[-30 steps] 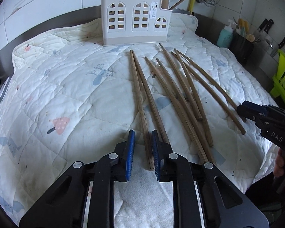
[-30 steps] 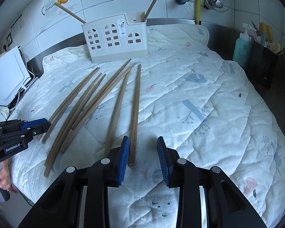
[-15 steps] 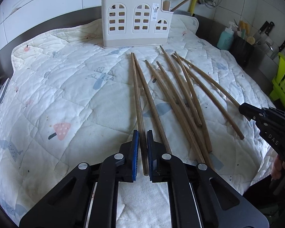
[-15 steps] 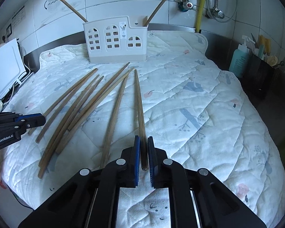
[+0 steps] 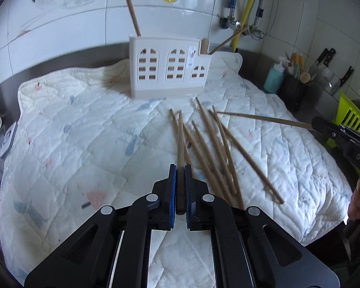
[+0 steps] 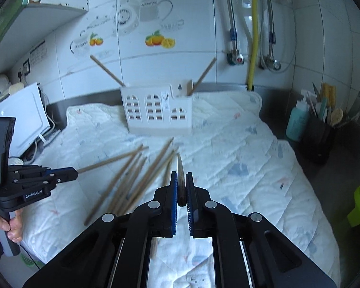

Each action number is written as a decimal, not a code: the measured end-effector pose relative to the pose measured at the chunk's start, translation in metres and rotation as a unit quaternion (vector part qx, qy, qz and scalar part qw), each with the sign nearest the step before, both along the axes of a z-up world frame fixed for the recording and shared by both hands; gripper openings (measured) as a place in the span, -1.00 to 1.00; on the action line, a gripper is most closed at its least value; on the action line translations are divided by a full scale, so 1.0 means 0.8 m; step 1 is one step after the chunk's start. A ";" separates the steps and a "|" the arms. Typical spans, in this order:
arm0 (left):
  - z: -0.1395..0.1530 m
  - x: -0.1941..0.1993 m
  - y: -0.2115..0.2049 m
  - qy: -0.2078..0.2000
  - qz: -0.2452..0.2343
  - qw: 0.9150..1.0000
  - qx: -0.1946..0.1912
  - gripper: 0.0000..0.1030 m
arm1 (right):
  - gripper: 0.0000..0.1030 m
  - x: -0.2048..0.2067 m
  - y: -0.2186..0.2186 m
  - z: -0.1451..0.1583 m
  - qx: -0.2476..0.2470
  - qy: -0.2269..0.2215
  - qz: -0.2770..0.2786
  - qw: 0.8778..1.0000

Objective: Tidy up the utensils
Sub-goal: 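Lift both held chopsticks and carry them above the white holder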

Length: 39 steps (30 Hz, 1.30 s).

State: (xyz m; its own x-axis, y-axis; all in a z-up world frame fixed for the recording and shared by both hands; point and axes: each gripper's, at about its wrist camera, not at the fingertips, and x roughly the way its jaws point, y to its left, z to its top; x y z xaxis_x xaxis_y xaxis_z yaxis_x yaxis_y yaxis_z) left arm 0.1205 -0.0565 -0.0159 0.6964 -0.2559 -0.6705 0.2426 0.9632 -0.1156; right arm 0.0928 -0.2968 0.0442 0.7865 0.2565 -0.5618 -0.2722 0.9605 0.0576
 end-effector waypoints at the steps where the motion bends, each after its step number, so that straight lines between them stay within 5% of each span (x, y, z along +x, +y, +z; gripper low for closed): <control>1: 0.007 0.003 -0.001 -0.005 -0.003 1.000 0.003 -0.91 | -0.87 0.003 -0.001 0.006 0.005 -0.003 0.002 1.000; 27: 0.150 0.125 0.005 -0.060 -0.018 0.998 0.028 -0.91 | -0.87 0.179 0.036 0.211 -0.013 -0.063 0.079 0.995; 39: 0.259 0.142 0.008 -0.138 -0.010 0.990 0.015 -0.91 | -0.87 0.234 0.049 0.224 -0.016 -0.052 0.070 0.996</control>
State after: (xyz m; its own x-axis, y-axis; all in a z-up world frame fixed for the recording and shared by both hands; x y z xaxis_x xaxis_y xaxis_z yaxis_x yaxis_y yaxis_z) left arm 0.2340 -0.0497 0.1914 0.8493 -0.2539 -0.4627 0.2795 0.9600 -0.0138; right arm 0.2797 -0.2579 0.2230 0.7986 0.3502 -0.4895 -0.4057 0.9140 -0.0079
